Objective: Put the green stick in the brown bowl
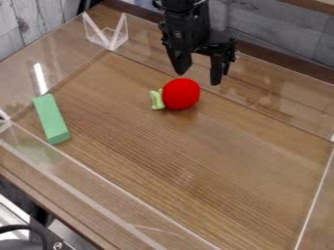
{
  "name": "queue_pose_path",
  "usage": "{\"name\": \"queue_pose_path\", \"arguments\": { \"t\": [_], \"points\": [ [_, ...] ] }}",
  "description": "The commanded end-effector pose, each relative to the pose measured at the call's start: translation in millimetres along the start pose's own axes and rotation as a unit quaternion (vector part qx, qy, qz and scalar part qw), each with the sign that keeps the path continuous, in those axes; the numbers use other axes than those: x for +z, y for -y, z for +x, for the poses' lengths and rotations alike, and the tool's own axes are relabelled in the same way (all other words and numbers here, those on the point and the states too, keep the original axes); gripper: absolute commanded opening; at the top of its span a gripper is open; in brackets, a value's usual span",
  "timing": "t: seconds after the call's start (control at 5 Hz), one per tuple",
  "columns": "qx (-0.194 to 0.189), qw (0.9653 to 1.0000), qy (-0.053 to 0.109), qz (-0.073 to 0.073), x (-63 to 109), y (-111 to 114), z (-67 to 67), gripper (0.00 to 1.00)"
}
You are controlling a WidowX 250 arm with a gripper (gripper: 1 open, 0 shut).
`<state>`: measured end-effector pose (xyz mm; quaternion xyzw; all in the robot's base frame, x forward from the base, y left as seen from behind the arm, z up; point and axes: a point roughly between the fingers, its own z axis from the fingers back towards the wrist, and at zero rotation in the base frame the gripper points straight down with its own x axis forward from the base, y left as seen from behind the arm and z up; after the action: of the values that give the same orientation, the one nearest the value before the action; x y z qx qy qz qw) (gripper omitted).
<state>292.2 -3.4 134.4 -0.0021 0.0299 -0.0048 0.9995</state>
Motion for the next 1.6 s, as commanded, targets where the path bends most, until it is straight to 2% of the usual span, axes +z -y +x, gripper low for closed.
{"name": "queue_pose_path", "arguments": {
  "t": [0.0, 0.2, 0.4, 0.8, 1.0, 1.2, 1.4],
  "points": [
    [-0.052, 0.9985, -0.017, 0.004, 0.2, 1.0, -8.9, 1.0],
    [-0.062, 0.9975, -0.033, 0.004, 0.6, -17.0, -21.5, 1.0],
    [-0.053, 0.9973, -0.051, 0.002, -2.2, -31.3, -30.6, 1.0],
    [-0.146, 0.9863, -0.077, 0.007, -13.5, -41.8, -39.0, 1.0],
    [-0.19, 0.9775, -0.09, 0.009, -20.6, -19.7, -43.3, 1.0],
    [-0.24, 0.9655, -0.101, 0.012, -25.4, 1.4, -48.8, 1.0],
    [-0.314, 0.9422, -0.113, 0.023, -22.4, -17.3, -61.1, 1.0]
  ]
}}
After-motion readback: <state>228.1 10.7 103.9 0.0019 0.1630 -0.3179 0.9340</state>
